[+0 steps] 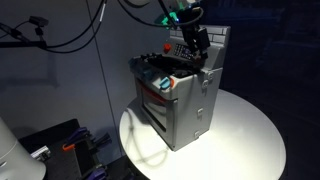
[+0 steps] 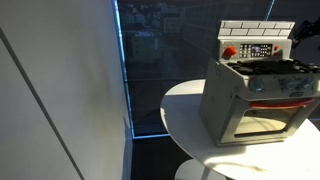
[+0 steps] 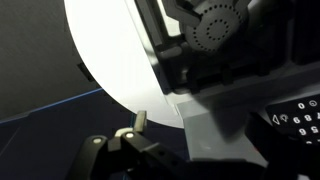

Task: Press the top switch on the stove

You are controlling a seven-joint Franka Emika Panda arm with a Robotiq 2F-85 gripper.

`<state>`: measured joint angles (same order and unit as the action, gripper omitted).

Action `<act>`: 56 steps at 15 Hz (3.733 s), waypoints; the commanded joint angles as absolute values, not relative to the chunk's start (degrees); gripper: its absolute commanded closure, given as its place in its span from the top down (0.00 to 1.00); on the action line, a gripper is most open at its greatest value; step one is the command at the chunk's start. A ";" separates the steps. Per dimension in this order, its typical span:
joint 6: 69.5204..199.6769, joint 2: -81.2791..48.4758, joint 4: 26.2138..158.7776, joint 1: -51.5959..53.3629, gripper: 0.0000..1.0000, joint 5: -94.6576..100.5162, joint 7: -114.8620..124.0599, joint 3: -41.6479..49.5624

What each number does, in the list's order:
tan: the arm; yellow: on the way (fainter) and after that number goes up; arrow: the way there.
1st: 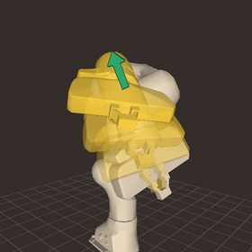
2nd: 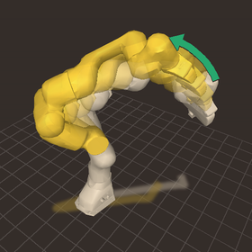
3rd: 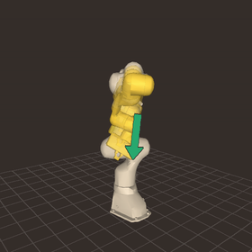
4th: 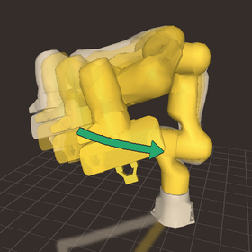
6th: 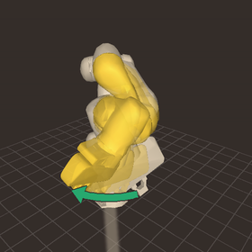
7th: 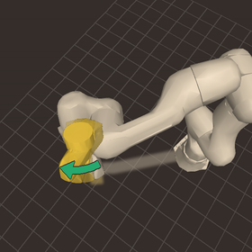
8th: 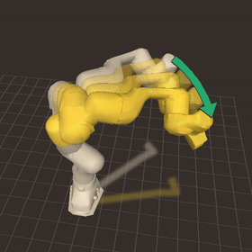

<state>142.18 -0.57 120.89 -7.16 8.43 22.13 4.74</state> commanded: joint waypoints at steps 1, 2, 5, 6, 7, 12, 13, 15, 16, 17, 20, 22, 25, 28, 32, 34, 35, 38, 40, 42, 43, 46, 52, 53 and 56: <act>141.64 -2.85 117.86 -6.46 1.00 7.19 22.81 5.15; 141.60 -3.24 117.47 -6.37 1.00 7.15 22.86 5.19; 141.47 -4.18 116.62 -6.14 1.00 7.08 22.89 5.26; 141.47 -4.47 116.36 -6.06 1.00 7.08 22.90 5.27; 141.44 -4.76 116.06 -5.97 1.00 7.04 22.92 5.29; 141.35 -5.46 115.30 -5.69 1.00 6.67 22.66 5.30; 141.33 -5.56 115.16 -5.63 1.00 6.54 22.56 5.28; 141.48 -5.83 114.84 -5.47 1.00 6.45 22.58 5.28; 141.47 -5.92 114.74 -5.40 1.00 6.47 22.62 5.29; 141.43 -6.06 114.60 -5.33 1.00 6.54 22.69 5.32; 141.43 -6.34 114.35 -5.28 1.00 6.53 22.72 5.37; 141.47 -6.68 114.03 -5.29 1.00 6.64 22.85 5.44; 141.45 -7.42 113.31 -5.28 1.00 6.59 22.87 5.59; 141.36 -8.27 112.38 -5.24 1.00 6.52 22.86 5.71; 141.51 -9.38 111.03 -5.14 1.00 6.49 22.81 5.81; 141.56 -9.91 110.41 -5.13 1.00 6.45 22.74 5.85; 141.60 -10.16 110.13 -5.12 1.00 6.41 22.66 5.87; 141.16 -10.56 109.72 -5.04 1.00 6.21 22.41 5.79; 141.17 -10.34 109.98 -5.01 1.00 6.14 22.19 5.75; 140.88 -9.95 110.29 -4.98 1.00 6.14 22.09 5.72; 140.59 -9.81 110.36 -4.95 1.00 6.14 22.14 5.71; 139.60 -9.74 110.18 -4.88 1.00 5.94 22.06 5.62; 138.62 -9.87 109.96 -4.50 1.00 5.14 22.24 5.53; 138.66 -9.94 109.90 -4.41 1.00 5.05 22.28 5.54; 139.00 -10.22 109.63 -4.22 1.00 4.68 22.26 5.53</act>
